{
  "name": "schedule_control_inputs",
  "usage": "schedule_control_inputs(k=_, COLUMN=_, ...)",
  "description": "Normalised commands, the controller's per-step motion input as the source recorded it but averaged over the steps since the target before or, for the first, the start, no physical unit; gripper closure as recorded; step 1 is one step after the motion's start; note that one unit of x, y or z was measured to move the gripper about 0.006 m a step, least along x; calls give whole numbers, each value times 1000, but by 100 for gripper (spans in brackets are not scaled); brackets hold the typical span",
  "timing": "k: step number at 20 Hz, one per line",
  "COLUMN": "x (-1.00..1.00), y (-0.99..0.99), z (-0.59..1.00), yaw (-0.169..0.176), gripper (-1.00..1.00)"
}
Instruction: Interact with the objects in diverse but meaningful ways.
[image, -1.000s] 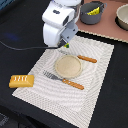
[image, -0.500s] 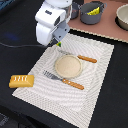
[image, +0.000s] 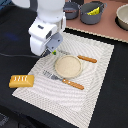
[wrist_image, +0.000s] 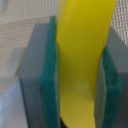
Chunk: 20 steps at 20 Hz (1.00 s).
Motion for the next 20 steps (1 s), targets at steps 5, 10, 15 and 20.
schedule_control_inputs(k=5, x=-370, y=-43, z=247, yaw=0, gripper=-100)
schedule_control_inputs(k=10, x=-206, y=0, z=625, yaw=11, gripper=-100)
schedule_control_inputs(k=15, x=-142, y=-241, z=949, yaw=0, gripper=-100)
schedule_control_inputs(k=20, x=-17, y=-889, z=534, yaw=9, gripper=-100)
